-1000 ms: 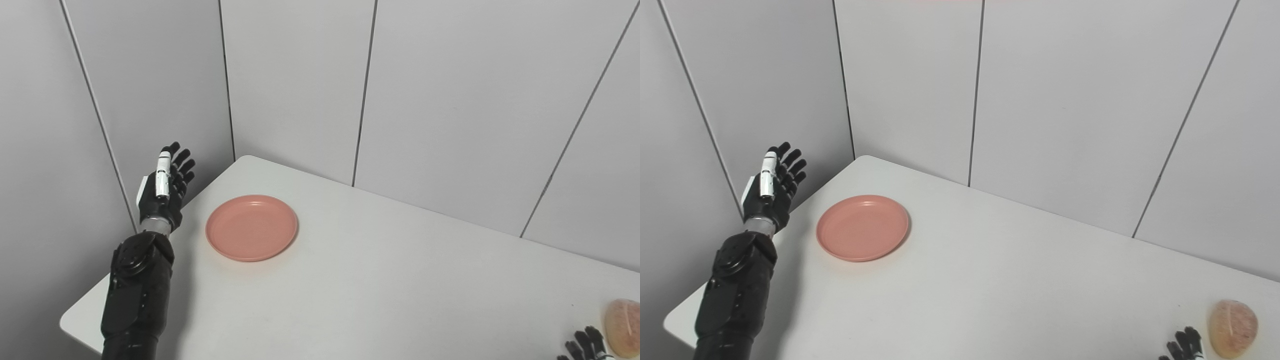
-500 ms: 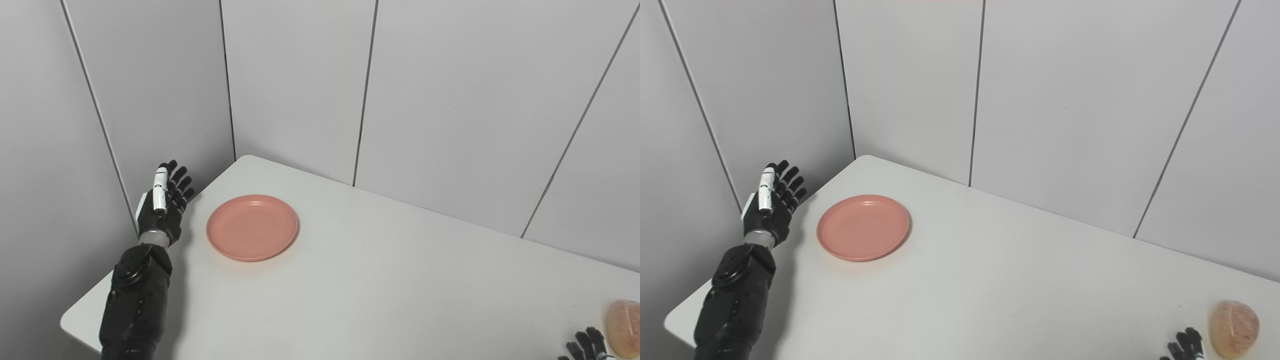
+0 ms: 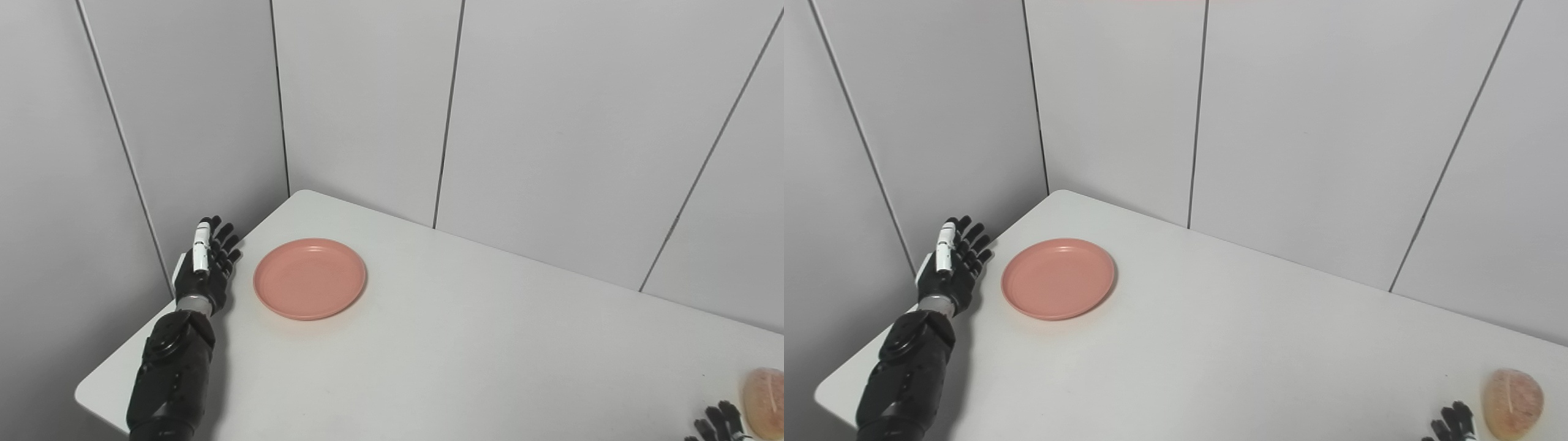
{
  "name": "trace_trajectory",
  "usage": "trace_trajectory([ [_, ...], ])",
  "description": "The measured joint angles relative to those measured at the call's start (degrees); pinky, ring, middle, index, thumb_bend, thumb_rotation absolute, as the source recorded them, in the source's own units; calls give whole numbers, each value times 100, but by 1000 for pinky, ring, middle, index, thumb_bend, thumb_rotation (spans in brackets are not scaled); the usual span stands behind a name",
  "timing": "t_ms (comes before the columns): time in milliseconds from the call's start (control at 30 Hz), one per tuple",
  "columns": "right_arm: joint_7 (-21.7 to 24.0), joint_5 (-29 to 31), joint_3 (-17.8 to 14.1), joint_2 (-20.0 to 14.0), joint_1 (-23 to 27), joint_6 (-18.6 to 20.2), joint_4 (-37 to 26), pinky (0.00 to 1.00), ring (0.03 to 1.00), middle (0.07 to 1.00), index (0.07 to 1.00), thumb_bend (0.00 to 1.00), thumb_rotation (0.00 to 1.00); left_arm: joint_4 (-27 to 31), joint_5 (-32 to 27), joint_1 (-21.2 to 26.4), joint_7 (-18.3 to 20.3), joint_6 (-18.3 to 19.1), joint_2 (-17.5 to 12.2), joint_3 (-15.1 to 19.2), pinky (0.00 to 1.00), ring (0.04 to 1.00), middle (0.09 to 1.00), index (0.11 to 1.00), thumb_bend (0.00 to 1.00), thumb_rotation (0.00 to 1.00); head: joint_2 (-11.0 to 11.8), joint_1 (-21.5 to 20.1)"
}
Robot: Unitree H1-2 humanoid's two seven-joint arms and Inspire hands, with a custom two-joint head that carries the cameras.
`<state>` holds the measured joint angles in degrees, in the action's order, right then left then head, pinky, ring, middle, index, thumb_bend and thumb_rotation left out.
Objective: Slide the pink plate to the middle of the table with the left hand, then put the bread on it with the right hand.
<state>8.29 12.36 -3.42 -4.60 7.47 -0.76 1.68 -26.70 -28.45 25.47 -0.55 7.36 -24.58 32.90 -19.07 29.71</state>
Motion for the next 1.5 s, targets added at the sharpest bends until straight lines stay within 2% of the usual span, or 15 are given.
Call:
trace_trajectory([
  [467, -8, -17, 3, -17, -16, 2, -20, 1000, 1000, 1000, 1000, 550, 1000, -229, 87, 12, 43, -395, 42, -193, 934, 934, 929, 921, 282, 1000, -9, -18],
  [700, -8, -11, 7, -16, -17, 2, -21, 1000, 1000, 1000, 1000, 541, 1000, -336, 97, 86, 131, -496, 81, -369, 966, 957, 958, 941, 278, 1000, -18, -26],
  [867, -8, 0, 8, -16, -17, 2, -23, 1000, 1000, 1000, 1000, 539, 1000, -396, 102, 106, 155, -587, 118, -434, 952, 948, 953, 937, 288, 1000, -18, -9],
  [1167, -54, -7, 8, -4, -55, 41, -83, 1000, 1000, 1000, 1000, 518, 1000, -434, 111, 129, 220, -641, 183, -629, 928, 914, 925, 932, 283, 1000, -18, -35],
  [1500, -127, -9, 16, 16, -79, 106, -148, 1000, 1000, 1000, 1000, 510, 1000, -569, 87, 276, 301, -660, 276, -683, 953, 940, 931, 920, 289, 1000, -53, -149],
])
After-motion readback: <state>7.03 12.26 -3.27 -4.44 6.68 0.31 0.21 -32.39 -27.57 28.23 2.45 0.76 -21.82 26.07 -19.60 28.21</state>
